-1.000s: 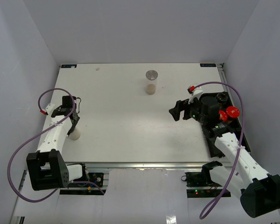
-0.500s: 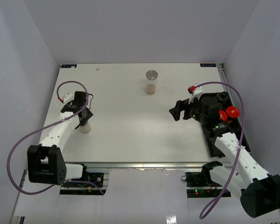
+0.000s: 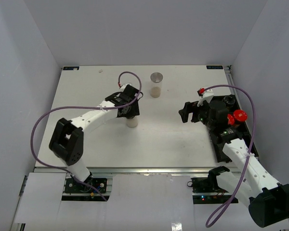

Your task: Organize the condiment bottles

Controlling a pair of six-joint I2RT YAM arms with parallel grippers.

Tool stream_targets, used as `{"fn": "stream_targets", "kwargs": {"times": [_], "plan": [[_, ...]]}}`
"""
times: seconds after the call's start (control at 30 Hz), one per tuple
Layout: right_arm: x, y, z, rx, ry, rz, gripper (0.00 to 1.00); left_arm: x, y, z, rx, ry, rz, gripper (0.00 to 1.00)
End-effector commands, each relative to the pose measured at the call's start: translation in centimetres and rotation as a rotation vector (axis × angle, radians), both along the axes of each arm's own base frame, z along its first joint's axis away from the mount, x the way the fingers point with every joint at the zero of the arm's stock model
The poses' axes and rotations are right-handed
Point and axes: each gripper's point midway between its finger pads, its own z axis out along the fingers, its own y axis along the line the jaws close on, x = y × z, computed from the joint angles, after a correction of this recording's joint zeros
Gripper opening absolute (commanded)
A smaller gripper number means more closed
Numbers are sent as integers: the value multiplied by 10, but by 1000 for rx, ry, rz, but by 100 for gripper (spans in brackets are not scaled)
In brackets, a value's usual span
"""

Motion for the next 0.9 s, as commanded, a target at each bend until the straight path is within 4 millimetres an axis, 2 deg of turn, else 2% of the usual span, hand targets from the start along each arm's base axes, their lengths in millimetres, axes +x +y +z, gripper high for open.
{"fn": "stream_targets", "kwargs": {"times": [0.0, 0.1, 0.33, 0.5, 0.63, 0.77, 0.87], "plan": [[9, -29, 16, -11, -53, -177, 90, 16, -84, 34, -48, -104, -183, 0], [8, -36, 19, 1, -73, -216, 90, 19, -118, 41, -56, -137, -242, 0], [8, -49, 24, 16, -92, -291, 90, 23, -179, 37, -74, -147, -338, 0], [8, -52, 22, 13, -89, -304, 90, 26, -203, 28, -94, -130, -376, 0], [8, -52, 23, 13, -92, -304, 90, 25, -212, 24, -101, -109, -411, 0], [10, -51, 22, 14, -88, -297, 90, 22, -216, 20, -100, -75, -444, 52], [10, -49, 21, 13, -84, -289, 90, 21, -216, 19, -100, -69, -444, 70]]}}
